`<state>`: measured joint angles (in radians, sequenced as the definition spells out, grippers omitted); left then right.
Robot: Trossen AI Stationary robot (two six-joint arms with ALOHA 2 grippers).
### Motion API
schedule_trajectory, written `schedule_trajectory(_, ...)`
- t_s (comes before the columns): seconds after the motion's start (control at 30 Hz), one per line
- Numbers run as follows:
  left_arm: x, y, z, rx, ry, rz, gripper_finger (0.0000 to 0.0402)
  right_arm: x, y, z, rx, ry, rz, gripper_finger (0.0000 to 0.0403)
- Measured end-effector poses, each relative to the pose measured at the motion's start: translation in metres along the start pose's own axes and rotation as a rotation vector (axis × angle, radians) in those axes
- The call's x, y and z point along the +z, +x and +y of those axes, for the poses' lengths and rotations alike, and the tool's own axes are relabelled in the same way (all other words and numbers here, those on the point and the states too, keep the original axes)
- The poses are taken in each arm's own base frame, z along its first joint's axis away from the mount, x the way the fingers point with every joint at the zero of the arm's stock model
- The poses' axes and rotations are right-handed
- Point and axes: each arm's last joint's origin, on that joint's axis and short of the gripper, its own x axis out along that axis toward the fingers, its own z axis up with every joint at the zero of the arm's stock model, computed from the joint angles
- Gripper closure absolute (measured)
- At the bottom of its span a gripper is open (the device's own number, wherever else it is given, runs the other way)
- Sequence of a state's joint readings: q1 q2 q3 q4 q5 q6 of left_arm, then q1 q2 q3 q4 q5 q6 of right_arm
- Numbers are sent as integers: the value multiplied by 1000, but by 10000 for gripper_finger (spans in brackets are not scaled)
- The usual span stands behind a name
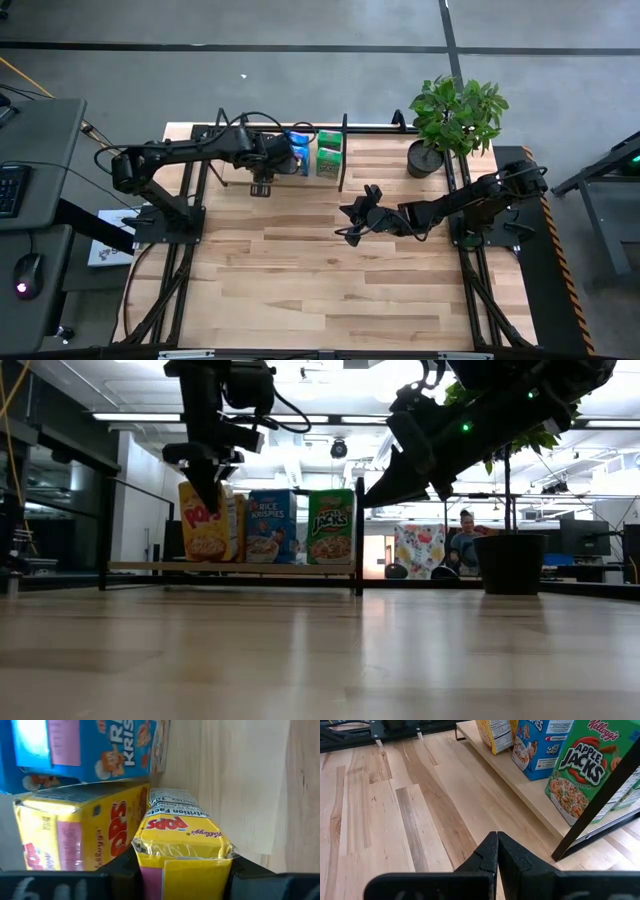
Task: Stack cereal on shelf
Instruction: Put the yellow cereal box aligned with the other yellow cereal box on the shelf
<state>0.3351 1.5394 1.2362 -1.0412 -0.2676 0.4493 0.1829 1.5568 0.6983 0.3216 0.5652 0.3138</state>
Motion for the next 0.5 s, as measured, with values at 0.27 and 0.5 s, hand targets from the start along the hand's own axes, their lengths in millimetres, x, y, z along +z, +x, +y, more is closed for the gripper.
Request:
schedule_trajectory(0.27, 2, 0, 1, 8, -5, -19, 274, 0, 0, 0, 0, 0, 0, 403)
schedule_trajectory(0.5, 4, 0, 2, 24, -6, -41, 226, 0, 0, 0, 0, 0, 0, 403)
